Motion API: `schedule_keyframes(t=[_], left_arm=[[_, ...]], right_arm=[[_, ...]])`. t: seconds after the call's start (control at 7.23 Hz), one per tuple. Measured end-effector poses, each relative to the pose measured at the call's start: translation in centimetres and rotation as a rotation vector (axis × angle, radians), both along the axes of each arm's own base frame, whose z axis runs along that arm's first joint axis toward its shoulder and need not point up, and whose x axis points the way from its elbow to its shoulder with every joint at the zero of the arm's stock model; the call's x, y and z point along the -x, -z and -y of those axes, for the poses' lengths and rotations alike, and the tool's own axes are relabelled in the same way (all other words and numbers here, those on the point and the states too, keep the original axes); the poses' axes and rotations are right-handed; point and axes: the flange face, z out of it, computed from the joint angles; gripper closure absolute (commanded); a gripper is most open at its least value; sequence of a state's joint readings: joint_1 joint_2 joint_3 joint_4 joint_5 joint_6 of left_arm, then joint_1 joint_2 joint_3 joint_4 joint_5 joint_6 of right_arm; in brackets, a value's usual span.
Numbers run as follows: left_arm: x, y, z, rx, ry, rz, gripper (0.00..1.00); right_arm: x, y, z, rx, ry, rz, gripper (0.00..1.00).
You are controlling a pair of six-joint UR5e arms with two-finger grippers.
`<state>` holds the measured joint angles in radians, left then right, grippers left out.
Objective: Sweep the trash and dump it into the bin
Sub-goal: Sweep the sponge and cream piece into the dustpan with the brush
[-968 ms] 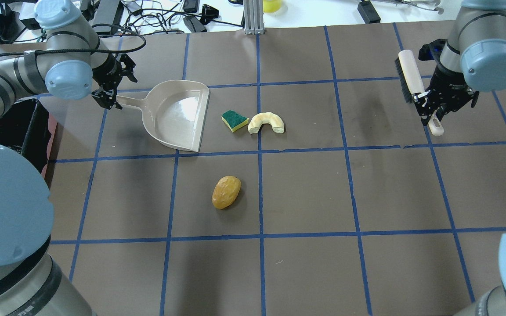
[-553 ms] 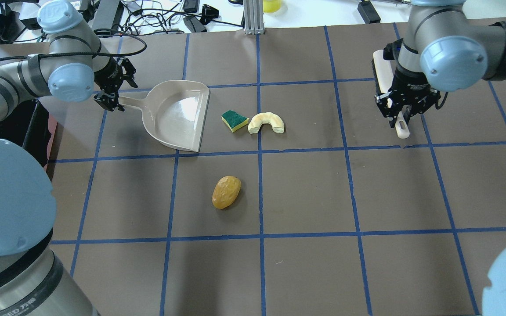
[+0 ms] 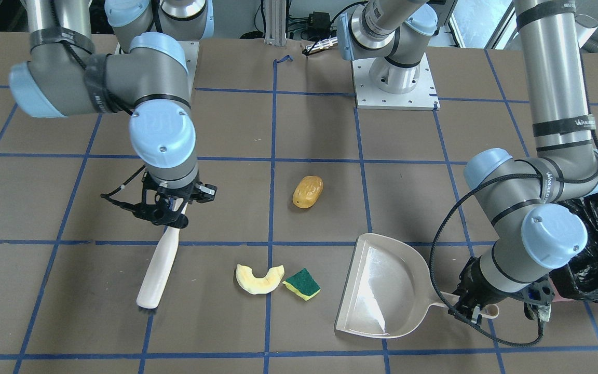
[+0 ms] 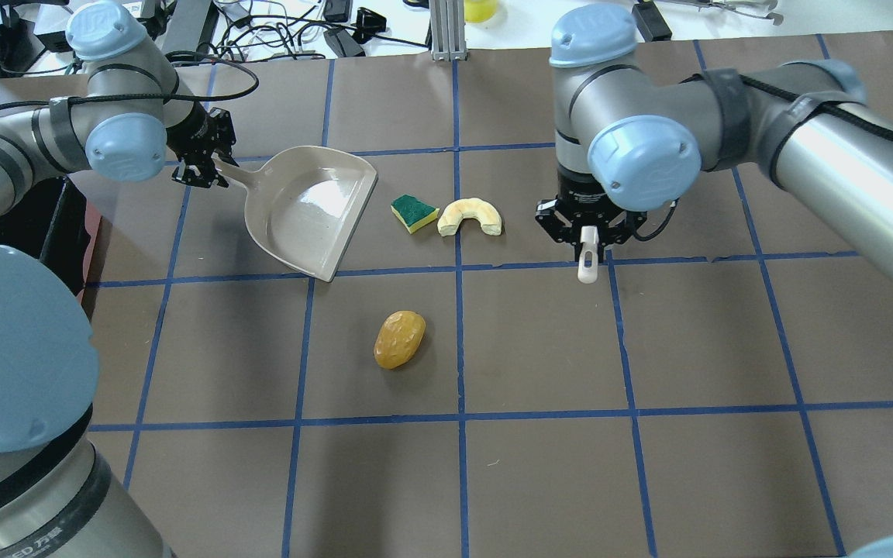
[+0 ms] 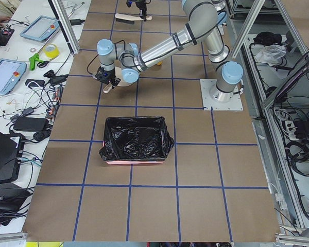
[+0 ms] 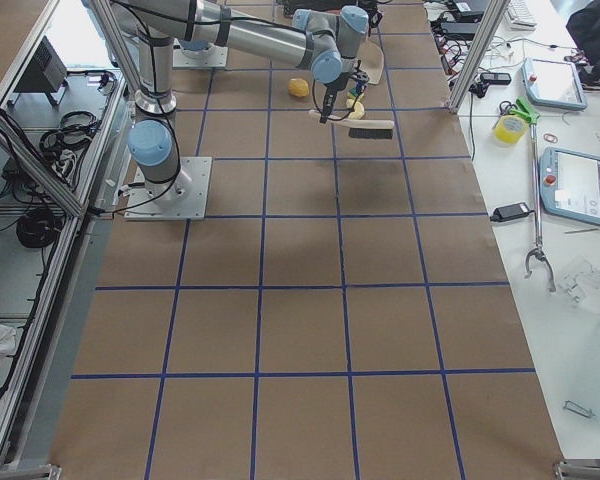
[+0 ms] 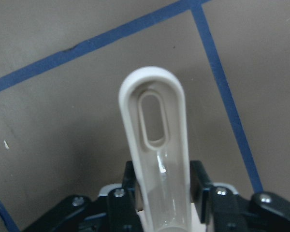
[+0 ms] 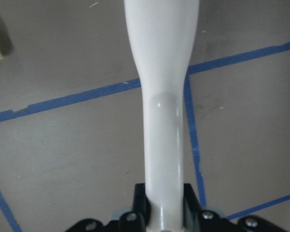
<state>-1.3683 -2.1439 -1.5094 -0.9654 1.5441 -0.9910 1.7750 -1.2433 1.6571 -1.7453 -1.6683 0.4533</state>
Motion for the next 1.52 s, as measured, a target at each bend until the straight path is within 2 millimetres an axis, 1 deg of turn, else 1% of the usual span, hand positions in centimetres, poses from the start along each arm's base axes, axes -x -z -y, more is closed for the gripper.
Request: schedule_keyframes(t=[0.14,0.28,0.41,0.55,0.69,0.97,1.11,1.24,1.52], left_arm=[[-0.1,-0.5,-0.1,0.001,-0.002,0.015,1.0],[-0.5,-1.0,-0.2,-0.001,-0.029,0.045,1.0],[-0.8,-1.0,-0.4,-0.005,-0.103,0.071,1.0],[-0.8,-0.7,-0.5,-0.01,-0.179,0.076,1.0],[-0.5,-0.4,-0.6,-0.013,-0.232,0.075,1.0],[-0.1,-0.2,-0.6,-0.013,-0.282,0.071,1.0],[0.1,-0.2,-0.6,-0.013,-0.289,0.072,1.0],[0.3,-0.2,-0.6,-0.012,-0.294,0.073,1.0],[0.4,-0.2,-0.6,-0.011,-0.301,0.073,1.0]], right_arm=[[-2.8,1.3,-0.8,-0.008,0.057,0.017,0.95],[-5.0,2.4,-1.3,-0.011,0.104,0.036,0.95],[-7.0,3.5,-1.9,-0.016,0.124,0.045,0.95],[-8.2,4.4,-2.3,-0.023,0.128,0.048,0.95],[-8.9,5.0,-2.4,-0.027,0.127,0.057,0.94],[-10.1,5.7,-1.7,-0.037,0.117,0.103,0.94],[-11.3,5.9,-1.0,-0.038,0.099,0.13,0.93],[-13.0,6.0,-0.1,-0.035,0.077,0.151,0.93],[-17.0,6.3,1.7,-0.028,0.031,0.201,0.92]])
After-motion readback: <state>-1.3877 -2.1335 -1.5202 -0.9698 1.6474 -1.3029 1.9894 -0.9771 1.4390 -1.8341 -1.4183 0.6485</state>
